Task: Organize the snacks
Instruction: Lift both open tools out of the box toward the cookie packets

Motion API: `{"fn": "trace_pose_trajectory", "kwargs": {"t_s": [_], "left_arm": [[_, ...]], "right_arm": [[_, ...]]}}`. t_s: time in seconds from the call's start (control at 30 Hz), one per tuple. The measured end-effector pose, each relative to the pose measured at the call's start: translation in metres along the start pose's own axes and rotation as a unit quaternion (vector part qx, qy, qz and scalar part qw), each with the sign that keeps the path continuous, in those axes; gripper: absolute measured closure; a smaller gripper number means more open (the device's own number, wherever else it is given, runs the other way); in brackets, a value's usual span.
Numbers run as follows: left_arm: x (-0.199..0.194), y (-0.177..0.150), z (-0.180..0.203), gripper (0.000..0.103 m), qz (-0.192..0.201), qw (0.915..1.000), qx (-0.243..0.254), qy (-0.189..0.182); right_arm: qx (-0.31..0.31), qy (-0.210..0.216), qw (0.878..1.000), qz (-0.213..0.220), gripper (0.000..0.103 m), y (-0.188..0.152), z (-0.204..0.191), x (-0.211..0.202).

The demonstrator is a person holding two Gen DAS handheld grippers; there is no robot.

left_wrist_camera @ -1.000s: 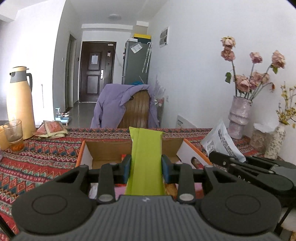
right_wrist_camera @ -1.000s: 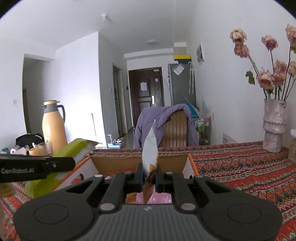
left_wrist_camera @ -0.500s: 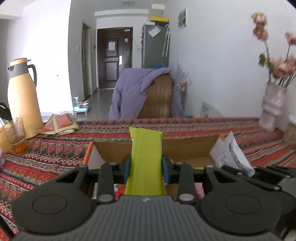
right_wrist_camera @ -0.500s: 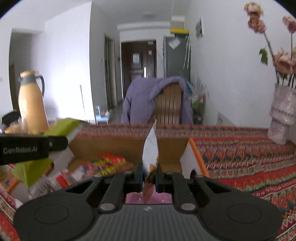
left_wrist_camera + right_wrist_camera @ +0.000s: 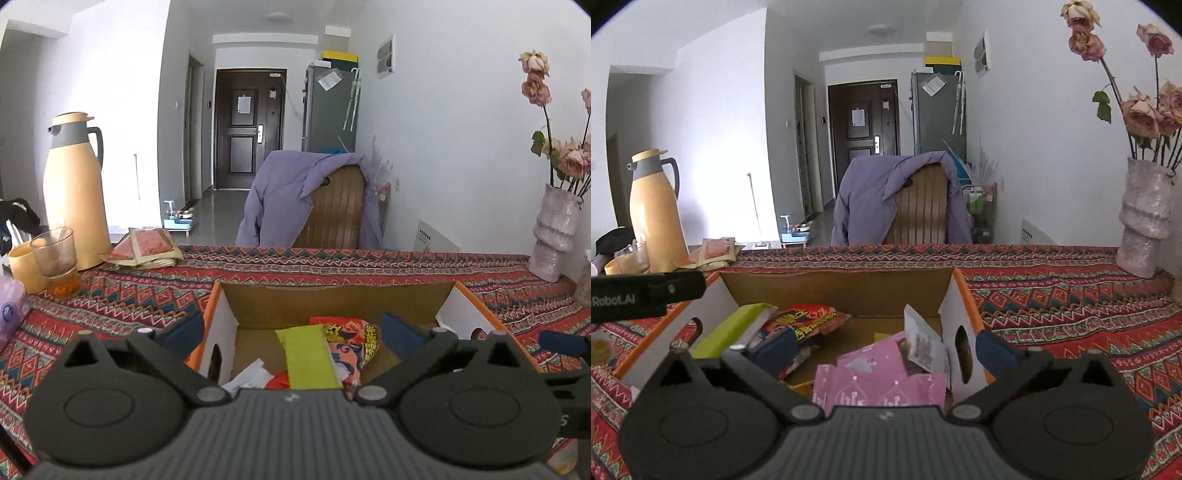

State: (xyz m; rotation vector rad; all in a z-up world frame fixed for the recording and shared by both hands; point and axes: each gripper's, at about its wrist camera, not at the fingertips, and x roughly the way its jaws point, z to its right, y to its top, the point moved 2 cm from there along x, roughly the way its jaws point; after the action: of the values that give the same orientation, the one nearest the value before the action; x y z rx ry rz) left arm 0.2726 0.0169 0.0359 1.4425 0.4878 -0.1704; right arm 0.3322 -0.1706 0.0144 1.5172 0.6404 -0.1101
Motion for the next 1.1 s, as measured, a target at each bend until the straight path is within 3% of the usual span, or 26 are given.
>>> {"fn": "trace_pose_trajectory", "kwargs": {"t_s": [0.37, 0.7, 0.9, 1.1], "left_arm": [[-0.057, -0.037, -0.032, 0.0, 0.004, 0.9989, -0.022, -0.041], [-0.089, -0.094, -0.045, 0.0, -0.039, 0.9984, -0.008, -0.041], [-0.099, -0.12, -0.047, 0.0, -0.029, 0.9991, 0.008, -0.029], [-0.105, -0.126, -0.045, 0.0, 0.004, 0.9996, 0.021, -0.021]], "right_arm": [[-0.001, 0.014, 1.0, 0.019, 0.0, -0.037, 0.0, -0.065], [-0.025, 0.017, 0.999, -0.017, 0.0, -0.089, -0.019, -0.094], [-0.045, 0.022, 0.998, -0.035, 0.0, -0.11, -0.035, -0.097], [-0.048, 0.022, 0.998, -0.046, 0.0, -0.116, -0.043, -0.097]]}}
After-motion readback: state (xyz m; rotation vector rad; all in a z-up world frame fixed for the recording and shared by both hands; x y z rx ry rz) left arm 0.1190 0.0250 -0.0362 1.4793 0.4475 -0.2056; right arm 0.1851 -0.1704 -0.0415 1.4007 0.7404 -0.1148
